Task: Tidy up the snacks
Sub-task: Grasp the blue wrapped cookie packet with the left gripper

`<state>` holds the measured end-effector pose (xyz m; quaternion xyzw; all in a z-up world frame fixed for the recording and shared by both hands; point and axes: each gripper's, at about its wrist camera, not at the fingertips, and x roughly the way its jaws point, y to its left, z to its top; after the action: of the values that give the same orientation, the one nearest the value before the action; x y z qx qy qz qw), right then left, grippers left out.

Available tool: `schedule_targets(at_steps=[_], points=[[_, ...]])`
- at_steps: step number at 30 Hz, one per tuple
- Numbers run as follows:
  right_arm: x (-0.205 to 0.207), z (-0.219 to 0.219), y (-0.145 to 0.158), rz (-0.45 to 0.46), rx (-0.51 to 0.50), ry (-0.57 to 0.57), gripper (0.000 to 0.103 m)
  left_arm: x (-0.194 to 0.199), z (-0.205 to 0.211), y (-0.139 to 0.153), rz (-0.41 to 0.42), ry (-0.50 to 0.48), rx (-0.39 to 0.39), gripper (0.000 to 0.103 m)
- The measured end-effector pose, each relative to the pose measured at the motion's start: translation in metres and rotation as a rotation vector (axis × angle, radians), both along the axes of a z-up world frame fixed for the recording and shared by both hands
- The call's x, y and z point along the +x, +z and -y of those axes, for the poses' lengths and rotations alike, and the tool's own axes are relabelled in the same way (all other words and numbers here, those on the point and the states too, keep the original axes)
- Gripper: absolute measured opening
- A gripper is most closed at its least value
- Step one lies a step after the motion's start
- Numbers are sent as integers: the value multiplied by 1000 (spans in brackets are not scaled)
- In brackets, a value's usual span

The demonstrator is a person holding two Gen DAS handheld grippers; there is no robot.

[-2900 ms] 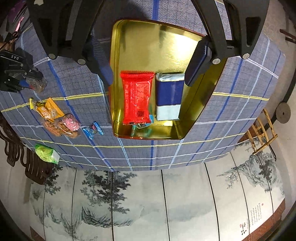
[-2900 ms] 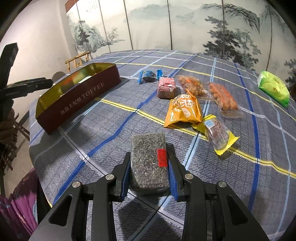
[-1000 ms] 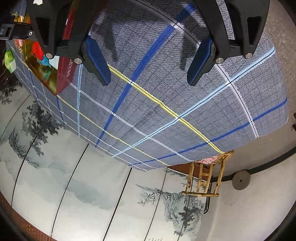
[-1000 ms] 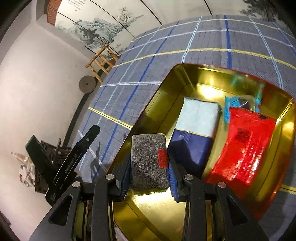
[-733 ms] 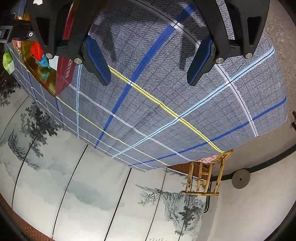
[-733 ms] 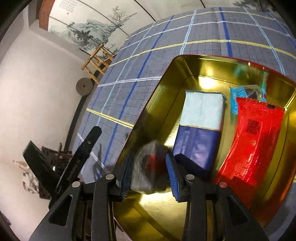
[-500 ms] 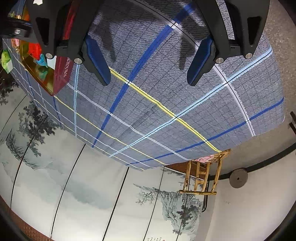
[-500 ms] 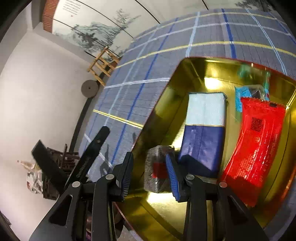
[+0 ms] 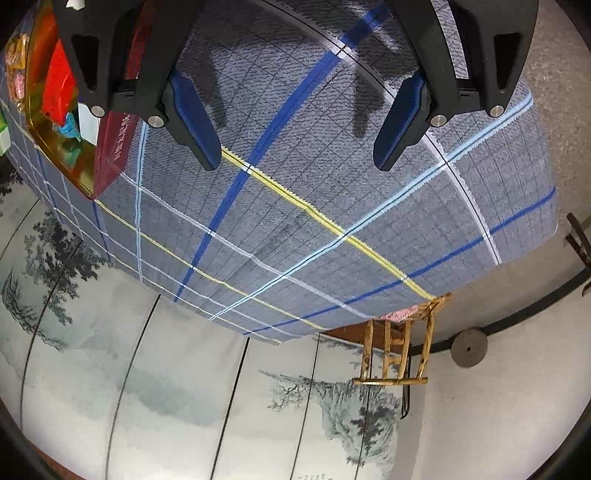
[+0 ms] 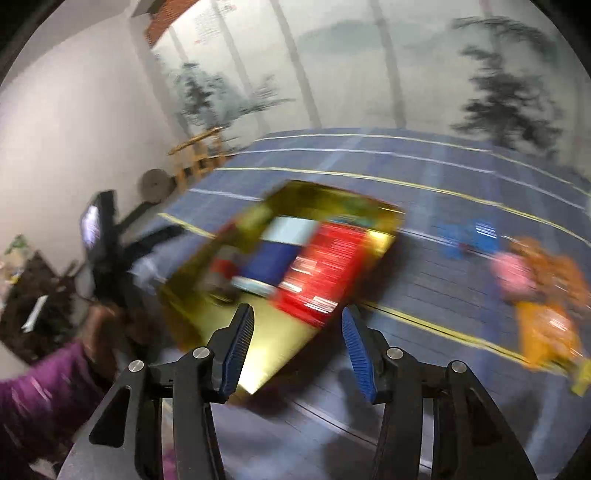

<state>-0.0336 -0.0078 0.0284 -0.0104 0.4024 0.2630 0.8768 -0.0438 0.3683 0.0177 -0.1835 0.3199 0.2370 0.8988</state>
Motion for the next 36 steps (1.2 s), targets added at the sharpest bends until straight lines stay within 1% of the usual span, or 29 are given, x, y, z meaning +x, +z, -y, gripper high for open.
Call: schedule_targets(at_steps=[2,3,5,7,9,10,11,13,16,17,19,21,22,23,25,26,28,29,30,32,34,36], points=[[0,35,-6,6,-65,-80,53,-2,6,4,-6,-5,44,81],[2,62,-9,-3,-72,-128,53,-3,10,8,-10,-9,60,81],[4,104,-12,-9,-82,-211,54,-9,19,19,3,-27,68,81],[9,140,-14,-2,-113,-279,59,-14,30,35,33,-58,77,81],[13,174,-16,2,-131,-342,65,-15,48,54,59,-112,97,81],[15,190,-19,4,-145,-371,67,-14,59,64,68,-150,108,81],[18,204,-22,3,-161,-396,67,-10,76,76,74,-213,128,83],[22,225,-28,-4,-178,-426,67,-2,104,92,73,-318,160,86],[23,253,-36,-10,-177,-459,67,19,169,113,55,-547,233,91],[24,260,-38,-10,-170,-469,67,26,191,115,42,-623,262,96],[25,267,-41,-15,-146,-480,68,40,229,116,18,-752,304,98],[27,275,-49,-35,-107,-484,69,61,269,111,-24,-892,310,98],[26,276,-48,-30,-95,-484,69,71,284,107,-49,-950,304,98],[24,278,-47,-17,-81,-479,72,82,300,102,-71,-1003,310,97],[21,279,-46,-3,-58,-466,74,106,329,89,-129,-1099,346,97],[22,279,-46,0,-52,-461,75,117,336,83,-158,-1122,358,93],[22,279,-45,11,-36,-441,75,144,349,66,-241,-1179,342,85],[20,278,-44,21,-27,-432,75,159,353,56,-284,-1196,338,72],[20,277,-43,28,-22,-427,75,170,357,50,-313,-1206,335,66],[18,276,-42,37,-10,-414,76,188,359,36,-378,-1248,302,66],[15,276,-41,47,4,-402,77,198,360,27,-411,-1263,311,65],[14,277,-40,56,18,-398,78,205,362,19,-450,-1303,280,65]])
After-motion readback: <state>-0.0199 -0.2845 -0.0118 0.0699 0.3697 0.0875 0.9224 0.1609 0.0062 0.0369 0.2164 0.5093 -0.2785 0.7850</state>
